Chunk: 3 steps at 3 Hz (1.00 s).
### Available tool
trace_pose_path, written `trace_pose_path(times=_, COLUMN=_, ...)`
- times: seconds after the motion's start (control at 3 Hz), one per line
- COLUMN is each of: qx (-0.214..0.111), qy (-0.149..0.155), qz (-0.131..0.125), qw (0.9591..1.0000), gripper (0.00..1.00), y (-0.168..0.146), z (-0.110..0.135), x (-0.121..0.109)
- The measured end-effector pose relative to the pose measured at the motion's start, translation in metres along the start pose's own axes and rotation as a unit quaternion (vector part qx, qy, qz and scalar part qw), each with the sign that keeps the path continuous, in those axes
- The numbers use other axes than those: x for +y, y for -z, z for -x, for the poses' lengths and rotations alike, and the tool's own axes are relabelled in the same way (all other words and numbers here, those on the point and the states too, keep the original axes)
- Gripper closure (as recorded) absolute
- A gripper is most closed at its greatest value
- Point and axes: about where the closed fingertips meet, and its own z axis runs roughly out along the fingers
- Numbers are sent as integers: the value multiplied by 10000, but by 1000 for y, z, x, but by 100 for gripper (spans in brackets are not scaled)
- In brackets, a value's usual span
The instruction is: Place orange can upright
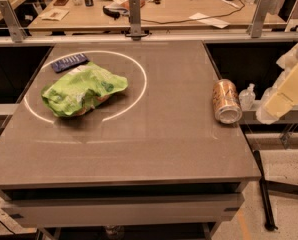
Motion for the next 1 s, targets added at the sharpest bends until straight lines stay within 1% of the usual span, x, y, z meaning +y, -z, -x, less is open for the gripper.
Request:
trace_pose_path(times=0.33, qx=100, qy=-882, qz=111, qw=9960, gripper=0, y=-5, z=-2, x=-9)
trace_pose_path(times=0.67, qx=380, qy=-1755, qz=275, qw=9834, gripper=0, y=-18, z=-8, x=-19)
trace_pose_path(times=1.0, qx=500, qy=-2556, qz=412, qw=9646, gripper=0, y=-29, z=-13, x=-30)
